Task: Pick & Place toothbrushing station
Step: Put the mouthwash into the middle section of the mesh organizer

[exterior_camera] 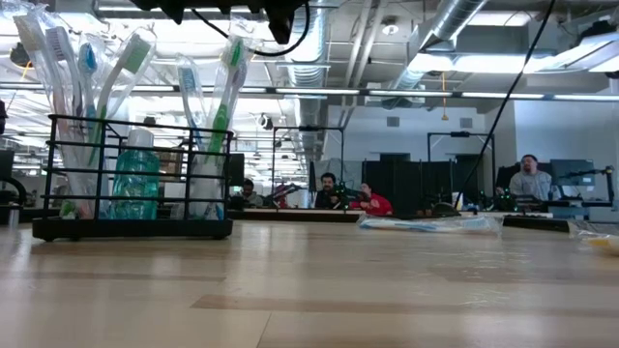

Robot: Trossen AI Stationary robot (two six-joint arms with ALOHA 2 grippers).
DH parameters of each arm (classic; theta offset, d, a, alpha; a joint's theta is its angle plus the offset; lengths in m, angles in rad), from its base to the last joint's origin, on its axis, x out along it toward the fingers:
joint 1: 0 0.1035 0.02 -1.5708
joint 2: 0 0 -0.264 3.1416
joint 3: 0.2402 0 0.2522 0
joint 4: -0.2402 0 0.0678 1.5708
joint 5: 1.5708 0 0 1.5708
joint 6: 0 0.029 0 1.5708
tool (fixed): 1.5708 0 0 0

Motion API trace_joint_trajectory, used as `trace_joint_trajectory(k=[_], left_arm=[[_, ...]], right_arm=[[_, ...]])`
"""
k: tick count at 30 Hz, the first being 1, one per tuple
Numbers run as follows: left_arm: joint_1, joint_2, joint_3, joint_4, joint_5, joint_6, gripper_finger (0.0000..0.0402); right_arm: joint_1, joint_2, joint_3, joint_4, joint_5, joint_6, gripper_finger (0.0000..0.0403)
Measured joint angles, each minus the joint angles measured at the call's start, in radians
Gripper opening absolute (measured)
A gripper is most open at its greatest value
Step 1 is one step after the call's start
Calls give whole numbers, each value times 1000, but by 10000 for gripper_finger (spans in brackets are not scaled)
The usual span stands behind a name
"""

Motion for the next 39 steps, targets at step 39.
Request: trace_joint_trajectory(k=[39], left_arm=[[-27, -241, -151, 78, -192, 106, 68]], right_arm=[[-9, -27, 43, 129, -15, -53, 114]])
